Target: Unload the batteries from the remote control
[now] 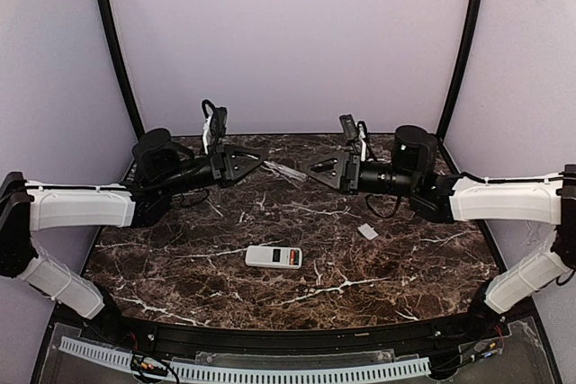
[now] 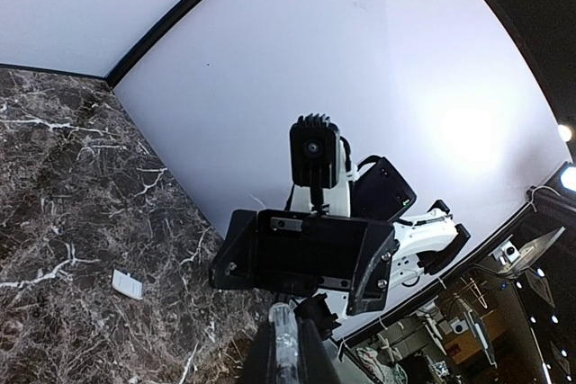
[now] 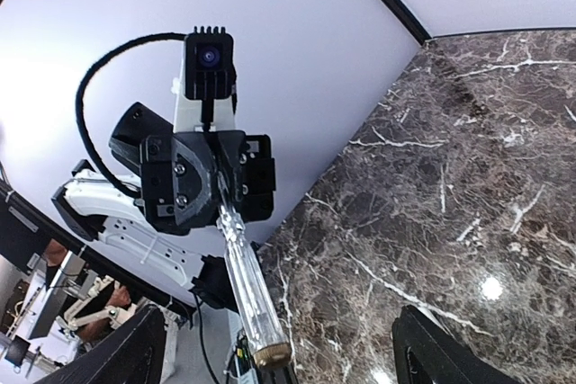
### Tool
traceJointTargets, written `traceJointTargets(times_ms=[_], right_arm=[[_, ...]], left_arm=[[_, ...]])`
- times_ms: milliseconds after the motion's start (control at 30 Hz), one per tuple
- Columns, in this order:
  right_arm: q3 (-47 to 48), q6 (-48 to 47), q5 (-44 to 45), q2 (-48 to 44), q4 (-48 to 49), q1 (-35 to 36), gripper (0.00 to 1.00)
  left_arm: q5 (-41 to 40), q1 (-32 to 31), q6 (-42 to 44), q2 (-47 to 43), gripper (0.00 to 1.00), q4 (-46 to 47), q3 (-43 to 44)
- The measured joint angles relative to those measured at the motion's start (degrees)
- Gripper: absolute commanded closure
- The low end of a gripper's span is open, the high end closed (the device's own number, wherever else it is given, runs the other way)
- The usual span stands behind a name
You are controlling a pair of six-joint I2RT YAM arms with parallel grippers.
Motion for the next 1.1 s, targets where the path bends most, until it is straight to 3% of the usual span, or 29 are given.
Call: traceJointTargets(times_ms=[233, 533, 933, 1100], right_arm=[[-0.2, 8.1, -3.5, 5.7, 14.7, -0.1, 0.26], [-0.2, 13.4, -4.5, 9.3, 25.0, 0.0, 0.44], [2.7, 18.6, -4.9, 15.1, 30.9, 0.3, 0.65], [4.2, 19.6, -5.1, 16.4, 32.3, 0.4, 0.69]], left_arm=[[0.3, 0.0, -2.5, 1.5, 1.0, 5.2, 0.0], [0.0, 0.0, -4.3, 2.5, 0.99, 8.9, 0.0], [-2.3, 0.0, -4.3, 4.1, 1.0, 10.9, 0.0], [-3.2, 0.0, -3.8, 4.1, 1.0, 10.9, 0.0]])
